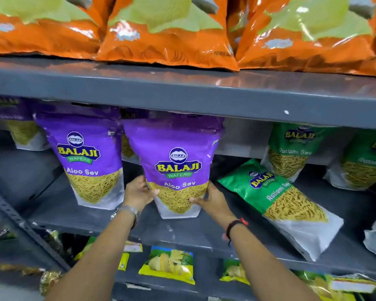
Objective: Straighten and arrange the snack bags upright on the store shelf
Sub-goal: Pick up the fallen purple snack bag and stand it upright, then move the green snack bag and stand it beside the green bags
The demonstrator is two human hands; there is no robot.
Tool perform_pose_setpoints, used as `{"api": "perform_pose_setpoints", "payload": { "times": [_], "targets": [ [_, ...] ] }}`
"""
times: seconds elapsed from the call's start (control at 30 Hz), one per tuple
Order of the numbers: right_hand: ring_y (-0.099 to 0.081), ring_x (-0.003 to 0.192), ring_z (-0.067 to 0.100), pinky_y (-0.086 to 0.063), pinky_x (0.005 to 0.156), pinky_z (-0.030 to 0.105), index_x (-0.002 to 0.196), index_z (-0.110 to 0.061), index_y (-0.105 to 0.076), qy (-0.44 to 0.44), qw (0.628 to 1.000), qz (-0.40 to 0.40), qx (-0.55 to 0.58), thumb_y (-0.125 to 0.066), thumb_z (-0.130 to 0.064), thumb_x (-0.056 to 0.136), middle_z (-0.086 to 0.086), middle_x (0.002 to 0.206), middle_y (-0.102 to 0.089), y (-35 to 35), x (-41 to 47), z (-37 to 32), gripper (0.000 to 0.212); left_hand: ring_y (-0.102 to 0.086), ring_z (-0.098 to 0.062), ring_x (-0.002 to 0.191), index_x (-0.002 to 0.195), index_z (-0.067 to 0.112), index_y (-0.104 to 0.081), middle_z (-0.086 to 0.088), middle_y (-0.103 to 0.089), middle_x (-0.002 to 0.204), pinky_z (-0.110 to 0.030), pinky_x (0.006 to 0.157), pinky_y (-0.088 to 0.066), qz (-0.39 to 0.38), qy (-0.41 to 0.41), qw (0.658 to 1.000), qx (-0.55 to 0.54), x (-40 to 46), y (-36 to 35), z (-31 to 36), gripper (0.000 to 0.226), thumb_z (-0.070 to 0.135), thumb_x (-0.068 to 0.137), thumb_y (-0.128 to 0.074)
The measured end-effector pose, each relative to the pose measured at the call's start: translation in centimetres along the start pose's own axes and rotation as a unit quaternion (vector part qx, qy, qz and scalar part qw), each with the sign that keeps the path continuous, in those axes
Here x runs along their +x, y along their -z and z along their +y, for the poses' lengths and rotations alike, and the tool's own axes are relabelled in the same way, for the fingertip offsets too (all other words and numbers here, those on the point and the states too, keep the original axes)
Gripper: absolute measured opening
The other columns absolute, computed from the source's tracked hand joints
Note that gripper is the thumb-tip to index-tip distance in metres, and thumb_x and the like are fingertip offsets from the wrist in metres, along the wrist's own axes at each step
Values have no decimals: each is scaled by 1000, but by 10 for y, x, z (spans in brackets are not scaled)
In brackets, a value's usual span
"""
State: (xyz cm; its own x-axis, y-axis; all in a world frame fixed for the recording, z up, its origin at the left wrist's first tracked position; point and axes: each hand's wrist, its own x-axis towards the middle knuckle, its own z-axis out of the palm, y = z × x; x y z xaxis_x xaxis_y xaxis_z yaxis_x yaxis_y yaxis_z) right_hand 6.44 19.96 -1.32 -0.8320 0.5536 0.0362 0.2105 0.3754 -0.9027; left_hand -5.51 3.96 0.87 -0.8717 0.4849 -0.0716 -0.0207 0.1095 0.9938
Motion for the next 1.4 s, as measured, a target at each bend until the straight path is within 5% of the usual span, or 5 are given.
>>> {"api": "perform_pose_setpoints", "payload": {
  "times": [0.43, 0.63, 0.77, 0.87, 1.4],
  "targets": [
    [-61, 102, 33, -45, 86, 35, 117, -8, -56, 2, 981, 119, -152, -62, -16, 82, 19, 114, -65, 145, -14, 30, 37, -51, -14, 44, 107, 7, -45, -7, -54, 71, -23, 40, -47, -200, 327, 894, 233, -37, -29, -25, 40, 35, 83, -58],
    [-50, 120, 27, -36, 107, 42, 117, -13, -56, -179, 975, 25, -132, -56, -64, 70, 11, 125, -57, 241, -37, 91, 69, -54, -13, 72, 77, 17, -48, -2, -55, 82, -22, 62, -50, -266, 245, 930, 62, -71, -170, -8, 16, 29, 86, -53],
    [-48, 105, 13, -40, 74, 3, 109, -2, -59, -187, 979, -32, -73, -50, -22, 90, 4, 110, -54, 252, -53, 87, 30, -52, -25, 102, 79, 19, -53, -5, -57, 99, -37, 87, -47, -218, 241, 943, -73, -86, -249, -11, 10, 25, 82, -61],
    [-57, 100, 17, -43, 92, 24, 91, -17, -64, -182, 981, -49, -53, -54, -33, 86, 8, 104, -66, 254, -69, 88, 20, -64, -22, 79, 78, 14, -60, -12, -65, 91, -28, 65, -58, -139, 224, 953, -149, -98, -271, -12, 8, 7, 78, -64],
    [-58, 105, 17, -47, 93, 32, 109, -22, -46, -34, 998, -13, 58, -70, -15, 75, 4, 113, -60, 243, -147, 64, 42, -58, -8, 86, 85, 29, -50, 8, -61, 91, -17, 70, -49, -176, -58, 983, -13, -125, -220, 41, 52, -12, 62, -71]
  ]
}}
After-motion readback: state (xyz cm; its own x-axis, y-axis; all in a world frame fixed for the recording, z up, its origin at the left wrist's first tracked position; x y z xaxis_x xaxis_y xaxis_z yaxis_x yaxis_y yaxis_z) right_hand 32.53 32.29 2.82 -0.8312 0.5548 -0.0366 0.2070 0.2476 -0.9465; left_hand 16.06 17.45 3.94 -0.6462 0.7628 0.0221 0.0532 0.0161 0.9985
